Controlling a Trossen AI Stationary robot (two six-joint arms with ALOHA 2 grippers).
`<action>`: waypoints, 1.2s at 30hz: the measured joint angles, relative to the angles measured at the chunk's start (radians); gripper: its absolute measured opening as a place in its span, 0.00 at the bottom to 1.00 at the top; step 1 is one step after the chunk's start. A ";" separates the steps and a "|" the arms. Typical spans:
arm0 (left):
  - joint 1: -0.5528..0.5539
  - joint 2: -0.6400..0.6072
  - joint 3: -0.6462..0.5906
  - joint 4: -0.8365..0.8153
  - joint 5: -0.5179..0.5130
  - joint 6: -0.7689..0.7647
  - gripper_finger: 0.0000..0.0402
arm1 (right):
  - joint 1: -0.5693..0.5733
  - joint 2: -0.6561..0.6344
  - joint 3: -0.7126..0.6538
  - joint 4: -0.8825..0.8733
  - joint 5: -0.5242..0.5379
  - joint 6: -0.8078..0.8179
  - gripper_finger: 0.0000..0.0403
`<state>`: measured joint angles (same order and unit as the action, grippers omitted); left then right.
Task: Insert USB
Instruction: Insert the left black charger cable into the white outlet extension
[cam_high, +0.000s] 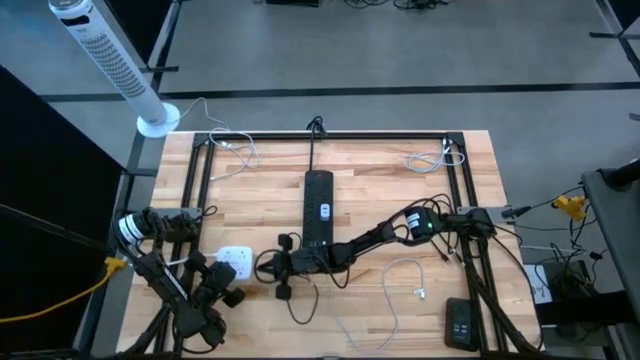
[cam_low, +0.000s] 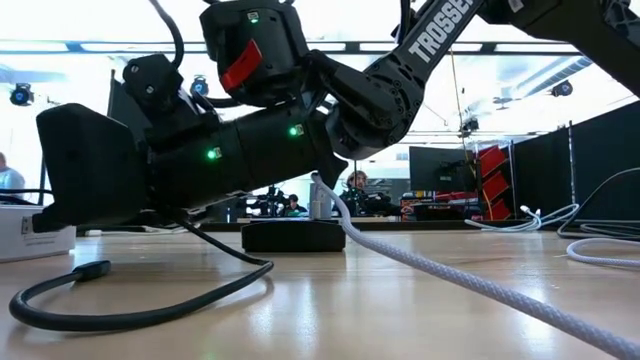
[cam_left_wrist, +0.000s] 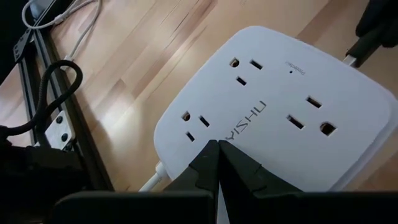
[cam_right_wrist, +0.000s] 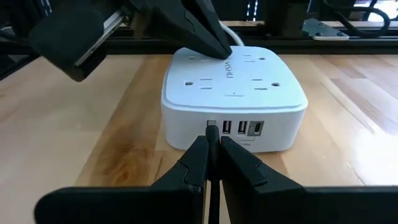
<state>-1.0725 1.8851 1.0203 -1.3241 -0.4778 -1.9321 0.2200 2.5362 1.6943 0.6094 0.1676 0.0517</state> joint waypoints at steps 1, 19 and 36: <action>0.000 0.000 0.000 0.003 -0.008 -0.002 0.00 | 0.001 0.000 0.000 0.000 -0.002 0.000 0.04; -0.001 0.059 0.002 0.044 -0.124 -0.006 0.00 | 0.005 0.033 0.000 0.055 -0.010 0.000 0.04; 0.000 0.168 -0.002 -0.051 -0.164 0.013 0.00 | -0.003 0.035 0.046 0.013 -0.027 0.018 0.04</action>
<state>-1.0729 2.0529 1.0183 -1.3754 -0.6417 -1.9188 0.2165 2.5717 1.7401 0.6220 0.1409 0.0698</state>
